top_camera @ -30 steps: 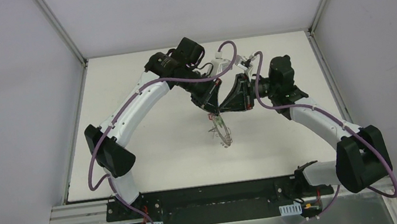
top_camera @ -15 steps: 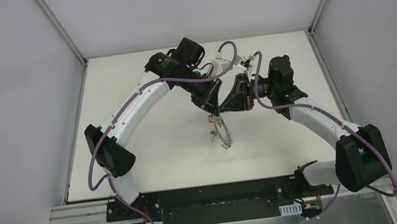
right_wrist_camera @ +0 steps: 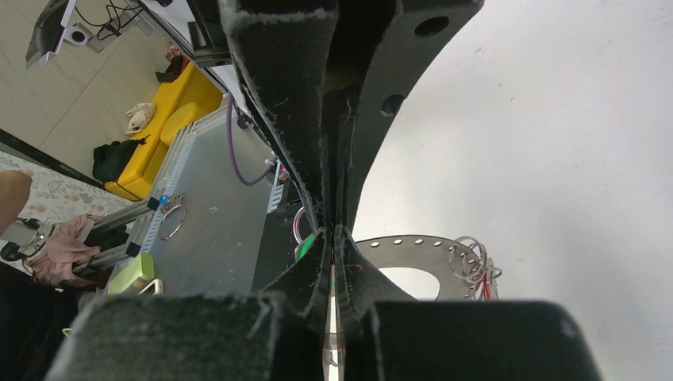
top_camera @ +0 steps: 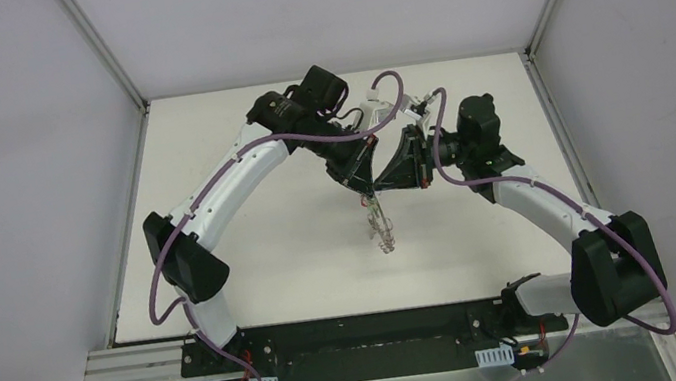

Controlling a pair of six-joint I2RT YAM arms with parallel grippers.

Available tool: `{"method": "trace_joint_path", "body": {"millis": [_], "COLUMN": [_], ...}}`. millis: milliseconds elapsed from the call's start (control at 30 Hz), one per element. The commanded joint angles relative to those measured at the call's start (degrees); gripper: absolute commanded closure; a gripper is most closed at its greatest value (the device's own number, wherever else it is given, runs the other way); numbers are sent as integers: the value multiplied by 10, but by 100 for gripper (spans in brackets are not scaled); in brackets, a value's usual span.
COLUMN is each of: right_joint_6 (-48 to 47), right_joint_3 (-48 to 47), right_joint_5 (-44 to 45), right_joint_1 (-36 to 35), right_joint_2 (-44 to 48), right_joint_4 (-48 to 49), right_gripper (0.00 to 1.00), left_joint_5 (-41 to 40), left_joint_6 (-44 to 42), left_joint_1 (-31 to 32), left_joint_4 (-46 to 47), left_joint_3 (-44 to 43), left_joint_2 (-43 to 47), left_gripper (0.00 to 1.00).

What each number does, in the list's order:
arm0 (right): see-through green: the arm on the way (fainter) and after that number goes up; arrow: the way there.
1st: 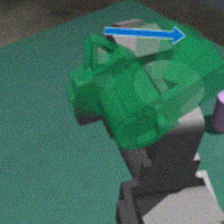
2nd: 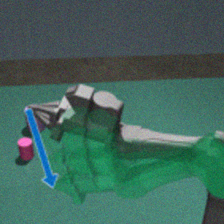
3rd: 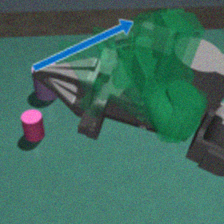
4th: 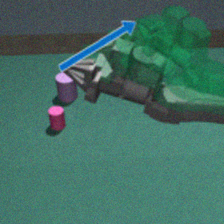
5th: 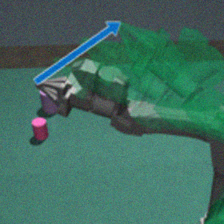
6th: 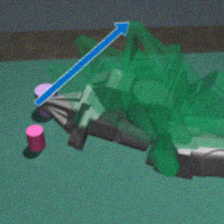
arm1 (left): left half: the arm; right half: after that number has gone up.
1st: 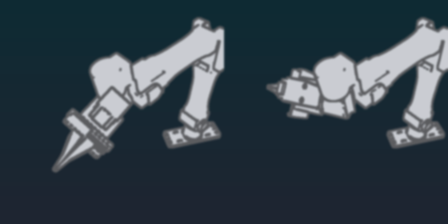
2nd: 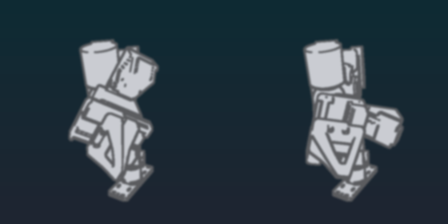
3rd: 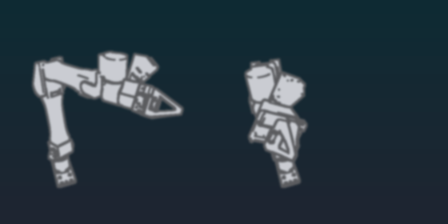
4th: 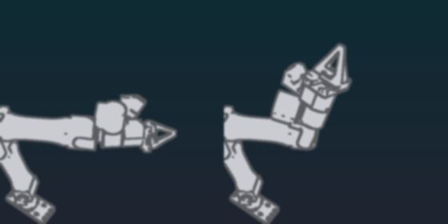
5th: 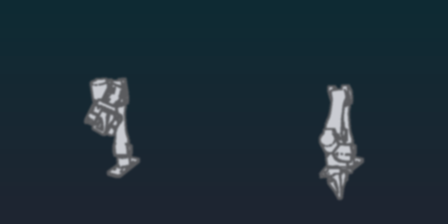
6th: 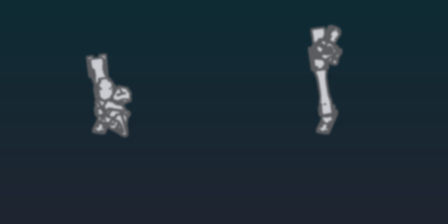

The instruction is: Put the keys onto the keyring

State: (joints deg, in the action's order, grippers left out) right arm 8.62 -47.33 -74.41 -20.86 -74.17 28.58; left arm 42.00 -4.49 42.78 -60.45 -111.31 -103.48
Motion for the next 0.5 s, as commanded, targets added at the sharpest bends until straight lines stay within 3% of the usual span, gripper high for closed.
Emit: {"method": "trace_joint_path", "body": {"millis": [0, 67, 167, 467], "right_joint_6": [-8, -7, -5, -1], "right_joint_3": [-17, -18, -17, -19], "right_joint_5": [-11, -10, -10, -11], "right_joint_1": [8, 14, 21, 32], "right_joint_2": [21, 26, 33, 41], "right_joint_4": [19, 19, 19, 20], "right_gripper": [100, 100, 100, 100], "left_joint_5": [21, 26, 61, 104], "left_joint_6": [-17, -16, -5, -14], "left_joint_1": [-3, -12, -30, -48], "left_joint_4": [27, 43, 78, 128], "left_joint_3": [19, 32, 61, 104], "left_joint_2": [40, 50, 68, 83], "left_gripper": [90, 79, 73, 66]}}
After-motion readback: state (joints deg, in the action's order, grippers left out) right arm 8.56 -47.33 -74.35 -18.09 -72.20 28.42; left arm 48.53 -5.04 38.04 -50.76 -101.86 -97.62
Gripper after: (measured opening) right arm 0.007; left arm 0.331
